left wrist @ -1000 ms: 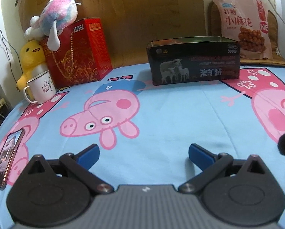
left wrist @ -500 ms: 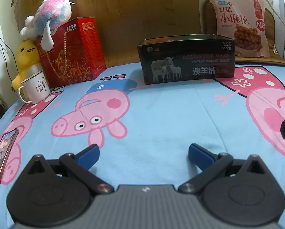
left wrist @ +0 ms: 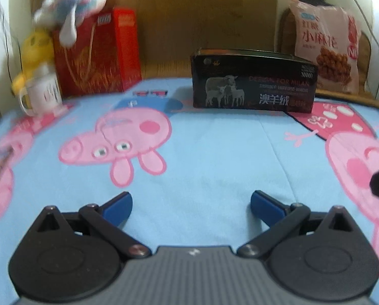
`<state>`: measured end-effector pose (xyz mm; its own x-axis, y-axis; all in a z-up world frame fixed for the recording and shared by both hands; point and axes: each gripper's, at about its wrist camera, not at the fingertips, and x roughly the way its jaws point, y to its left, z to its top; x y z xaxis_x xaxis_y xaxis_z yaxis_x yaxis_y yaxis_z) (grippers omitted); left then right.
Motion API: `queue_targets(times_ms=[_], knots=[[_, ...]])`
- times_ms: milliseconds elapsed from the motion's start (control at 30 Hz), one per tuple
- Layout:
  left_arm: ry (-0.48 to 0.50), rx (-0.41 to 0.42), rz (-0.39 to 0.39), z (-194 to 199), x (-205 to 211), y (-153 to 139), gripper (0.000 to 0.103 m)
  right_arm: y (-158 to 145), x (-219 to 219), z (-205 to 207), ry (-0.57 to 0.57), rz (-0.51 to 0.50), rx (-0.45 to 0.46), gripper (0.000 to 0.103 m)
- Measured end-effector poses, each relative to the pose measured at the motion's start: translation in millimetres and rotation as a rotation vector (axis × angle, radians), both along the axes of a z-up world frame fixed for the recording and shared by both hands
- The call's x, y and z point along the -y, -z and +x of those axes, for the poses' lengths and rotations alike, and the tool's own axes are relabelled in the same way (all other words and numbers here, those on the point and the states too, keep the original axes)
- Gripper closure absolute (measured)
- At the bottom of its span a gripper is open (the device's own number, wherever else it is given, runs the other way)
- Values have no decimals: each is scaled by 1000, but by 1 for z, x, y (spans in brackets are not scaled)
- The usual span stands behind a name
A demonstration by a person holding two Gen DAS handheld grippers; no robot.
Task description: Organize snacks
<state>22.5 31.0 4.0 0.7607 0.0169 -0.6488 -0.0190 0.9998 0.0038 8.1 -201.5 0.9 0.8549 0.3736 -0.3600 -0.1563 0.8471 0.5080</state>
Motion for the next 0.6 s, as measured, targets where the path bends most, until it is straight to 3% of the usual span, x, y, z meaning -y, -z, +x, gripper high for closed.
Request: queue_targets(times_ms=[600], knots=[[41,-9,18,-6,0,-1,0,1,0,2,-6,11,10,0]])
